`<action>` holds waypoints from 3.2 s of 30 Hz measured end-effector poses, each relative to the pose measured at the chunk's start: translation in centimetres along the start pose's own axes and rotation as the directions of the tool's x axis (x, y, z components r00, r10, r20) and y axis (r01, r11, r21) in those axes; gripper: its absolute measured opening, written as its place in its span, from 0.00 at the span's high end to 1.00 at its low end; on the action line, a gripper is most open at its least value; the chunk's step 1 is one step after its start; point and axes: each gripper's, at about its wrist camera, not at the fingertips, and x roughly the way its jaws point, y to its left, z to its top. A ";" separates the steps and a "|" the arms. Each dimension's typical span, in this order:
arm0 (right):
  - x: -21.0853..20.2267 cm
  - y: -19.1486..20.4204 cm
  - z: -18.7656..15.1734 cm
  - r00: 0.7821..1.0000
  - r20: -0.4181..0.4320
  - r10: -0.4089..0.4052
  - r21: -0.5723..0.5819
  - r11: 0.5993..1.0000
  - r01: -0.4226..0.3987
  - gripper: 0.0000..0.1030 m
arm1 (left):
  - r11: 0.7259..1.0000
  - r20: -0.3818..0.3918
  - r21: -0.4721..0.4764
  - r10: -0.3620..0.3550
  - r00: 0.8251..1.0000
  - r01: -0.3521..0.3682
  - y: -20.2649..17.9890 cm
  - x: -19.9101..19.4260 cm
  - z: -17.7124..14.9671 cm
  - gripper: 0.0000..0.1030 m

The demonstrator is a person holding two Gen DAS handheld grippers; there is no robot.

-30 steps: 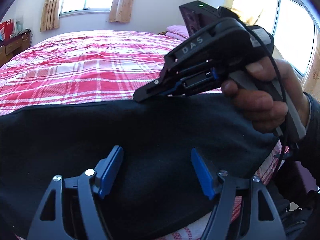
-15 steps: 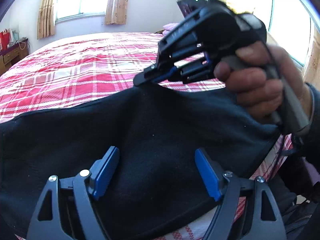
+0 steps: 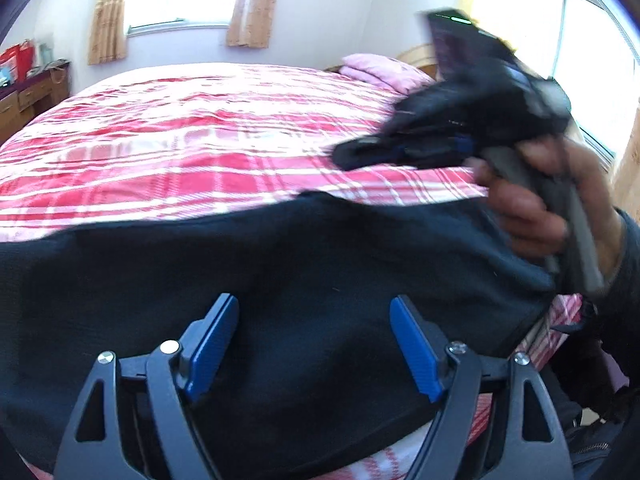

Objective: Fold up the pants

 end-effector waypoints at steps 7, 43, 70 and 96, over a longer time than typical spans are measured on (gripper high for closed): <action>-4.1 3.9 -4.9 0.990 0.078 -0.115 -0.187 0.974 0.128 0.39 | 0.988 -0.038 -0.026 0.151 0.988 -0.152 3.1 -0.9 -0.2 0.21; -2.7 4.4 -15.1 0.942 0.031 -0.335 -0.326 0.887 0.327 0.39 | 0.955 -0.106 0.044 0.296 0.949 -0.293 3.8 -0.2 -0.2 0.12; -13.2 -3.6 -16.3 0.918 0.174 -0.356 -0.064 0.926 0.372 0.39 | 0.967 -0.045 0.071 0.249 0.967 -0.246 -1.1 -0.5 3.2 0.04; -42.0 -28.6 -29.3 0.708 0.393 -0.587 0.726 0.671 0.153 0.39 | 0.973 -0.087 0.176 0.169 0.982 -0.152 -10.7 4.5 3.6 0.04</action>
